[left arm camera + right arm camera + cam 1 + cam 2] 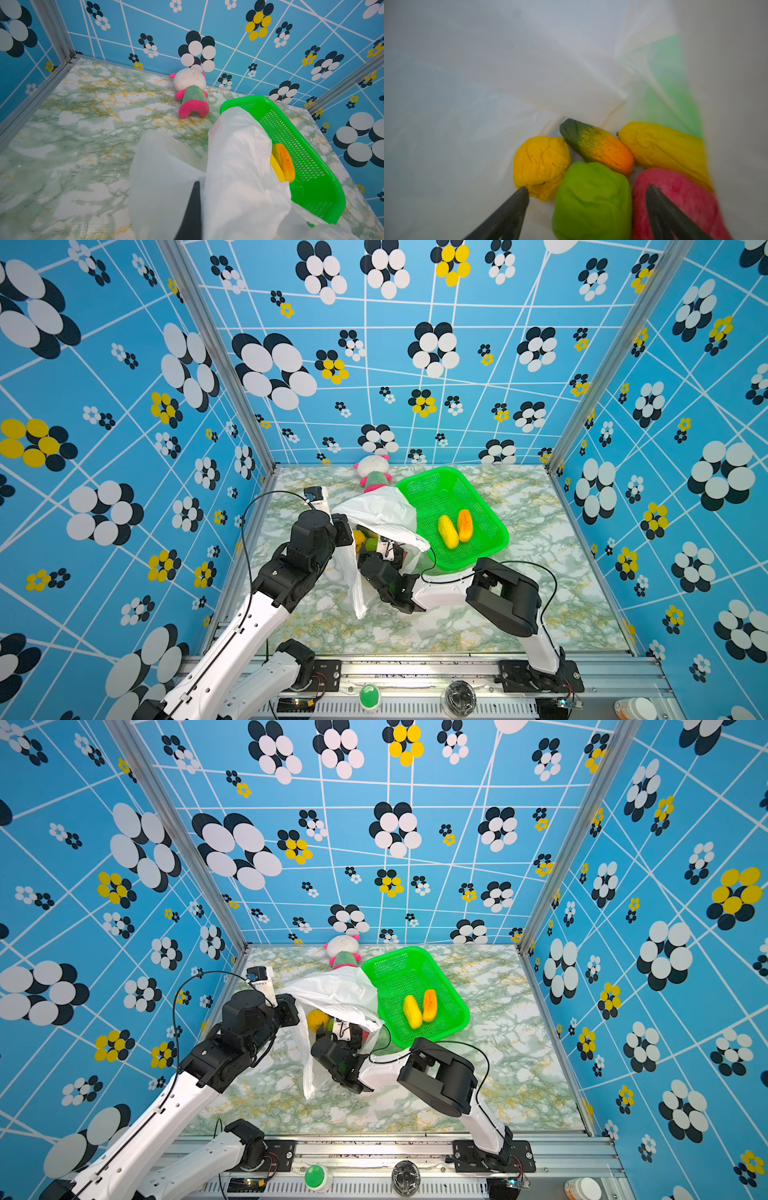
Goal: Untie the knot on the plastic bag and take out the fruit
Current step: 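Reach the right gripper down into the bag toward the red-yellow mango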
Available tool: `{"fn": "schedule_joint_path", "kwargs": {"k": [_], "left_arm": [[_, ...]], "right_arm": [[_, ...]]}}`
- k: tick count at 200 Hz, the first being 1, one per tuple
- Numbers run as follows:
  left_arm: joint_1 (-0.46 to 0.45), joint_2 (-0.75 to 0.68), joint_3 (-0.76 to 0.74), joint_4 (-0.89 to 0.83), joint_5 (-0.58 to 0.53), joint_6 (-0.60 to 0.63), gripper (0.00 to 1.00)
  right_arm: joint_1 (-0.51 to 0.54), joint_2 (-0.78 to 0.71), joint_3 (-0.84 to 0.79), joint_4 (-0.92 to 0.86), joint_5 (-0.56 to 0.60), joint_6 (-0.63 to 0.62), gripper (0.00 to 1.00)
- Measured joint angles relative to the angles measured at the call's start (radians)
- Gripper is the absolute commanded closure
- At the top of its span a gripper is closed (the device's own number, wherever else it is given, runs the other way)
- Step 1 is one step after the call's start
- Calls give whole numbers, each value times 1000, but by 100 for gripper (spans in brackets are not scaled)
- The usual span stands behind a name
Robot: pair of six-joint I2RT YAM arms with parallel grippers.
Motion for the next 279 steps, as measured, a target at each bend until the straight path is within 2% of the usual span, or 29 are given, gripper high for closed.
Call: {"fn": "schedule_joint_path", "kwargs": {"k": [19, 34, 64, 88, 105, 128, 153, 170, 221, 243, 279], "left_arm": [[0, 22, 0, 0, 3, 0, 100], [0, 42, 0, 0, 7, 0, 100], [0, 57, 0, 0, 7, 0, 100], [0, 56, 0, 0, 7, 0, 100], [0, 56, 0, 0, 7, 0, 100], [0, 55, 0, 0, 7, 0, 100], [0, 55, 0, 0, 7, 0, 100], [0, 55, 0, 0, 7, 0, 100], [0, 55, 0, 0, 7, 0, 100], [0, 53, 0, 0, 7, 0, 100], [0, 51, 0, 0, 7, 0, 100]], "right_arm": [[13, 4, -9, -7, -6, 7, 24], [23, 4, -38, -11, -14, -2, 27], [39, -8, -116, 4, -16, -25, 22], [45, -7, -114, -6, -35, -66, 16], [45, 2, -88, -24, -46, -97, 16], [44, 17, -59, -24, -55, -143, 25], [40, 17, -59, -25, -59, -166, 42], [35, 17, -60, -25, -63, -184, 48], [38, -39, -144, 22, -63, -234, 56], [52, -118, -217, 90, -48, -317, 57], [112, -266, -344, 331, -9, -523, 61]]}}
